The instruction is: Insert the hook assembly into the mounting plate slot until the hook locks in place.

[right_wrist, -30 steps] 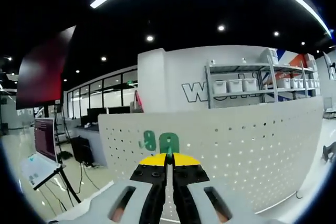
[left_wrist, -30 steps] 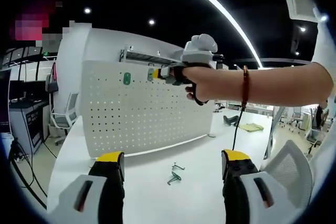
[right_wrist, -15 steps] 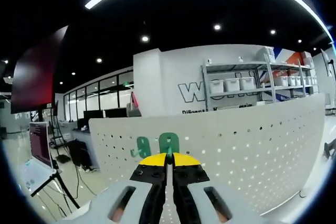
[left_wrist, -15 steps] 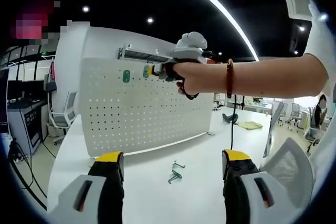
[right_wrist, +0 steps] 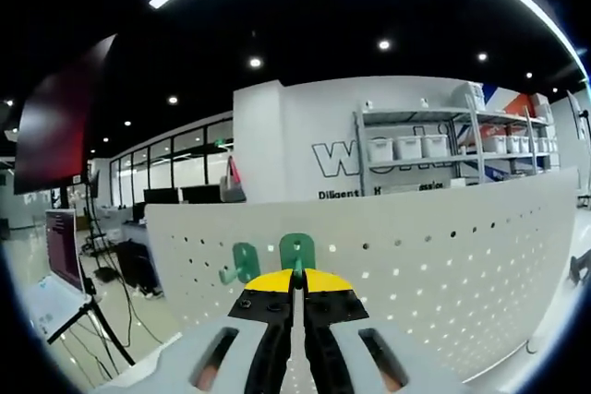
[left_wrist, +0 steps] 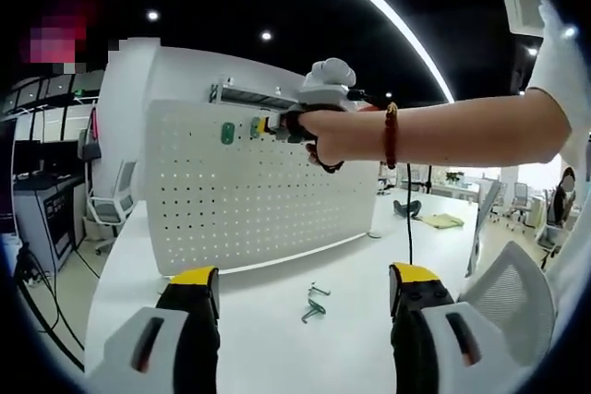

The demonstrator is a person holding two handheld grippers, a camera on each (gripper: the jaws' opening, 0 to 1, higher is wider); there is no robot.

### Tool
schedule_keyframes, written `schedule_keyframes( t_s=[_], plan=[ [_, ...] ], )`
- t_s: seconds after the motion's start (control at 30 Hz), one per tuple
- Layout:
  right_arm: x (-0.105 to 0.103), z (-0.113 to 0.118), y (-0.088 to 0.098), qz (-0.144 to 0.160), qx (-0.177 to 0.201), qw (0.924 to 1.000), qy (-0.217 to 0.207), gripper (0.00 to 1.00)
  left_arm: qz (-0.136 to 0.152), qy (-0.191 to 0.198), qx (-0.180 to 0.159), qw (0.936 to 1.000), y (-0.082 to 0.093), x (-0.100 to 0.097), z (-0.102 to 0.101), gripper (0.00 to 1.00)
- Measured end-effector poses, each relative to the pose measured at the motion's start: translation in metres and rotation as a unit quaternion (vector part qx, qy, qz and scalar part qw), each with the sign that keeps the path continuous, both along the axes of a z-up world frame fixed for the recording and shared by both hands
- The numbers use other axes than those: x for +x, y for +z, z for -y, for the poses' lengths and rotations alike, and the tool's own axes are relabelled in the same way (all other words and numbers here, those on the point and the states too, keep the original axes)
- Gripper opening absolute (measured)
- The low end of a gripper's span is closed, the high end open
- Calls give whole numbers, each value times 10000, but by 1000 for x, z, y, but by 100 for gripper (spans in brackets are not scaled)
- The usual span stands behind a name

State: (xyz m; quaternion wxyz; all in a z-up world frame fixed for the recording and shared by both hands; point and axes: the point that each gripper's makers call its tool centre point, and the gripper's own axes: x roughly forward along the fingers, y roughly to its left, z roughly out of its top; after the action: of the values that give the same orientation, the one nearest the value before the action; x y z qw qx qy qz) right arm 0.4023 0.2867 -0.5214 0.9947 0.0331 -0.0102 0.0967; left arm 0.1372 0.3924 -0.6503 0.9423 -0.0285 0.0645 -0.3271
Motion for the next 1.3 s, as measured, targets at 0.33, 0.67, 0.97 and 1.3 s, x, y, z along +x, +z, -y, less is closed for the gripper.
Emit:
schedule_keyframes(
  t_s=[0.33,0.67,0.97,1.3],
  plan=[
    [9,-1,-3,-96,114,9999,-48,1,-28,94,-38,9999,-2,0,-6,76],
    [10,-2,-11,-178,-72,9996,-200,1,-43,122,-46,9999,-3,1,-10,76],
    [12,-6,-12,-275,-100,9991,-315,2,-67,171,-51,9998,-4,2,-14,76],
    [20,-8,-1,-259,-322,9991,-75,4,-56,99,-20,9999,-3,2,-11,76]
  ],
)
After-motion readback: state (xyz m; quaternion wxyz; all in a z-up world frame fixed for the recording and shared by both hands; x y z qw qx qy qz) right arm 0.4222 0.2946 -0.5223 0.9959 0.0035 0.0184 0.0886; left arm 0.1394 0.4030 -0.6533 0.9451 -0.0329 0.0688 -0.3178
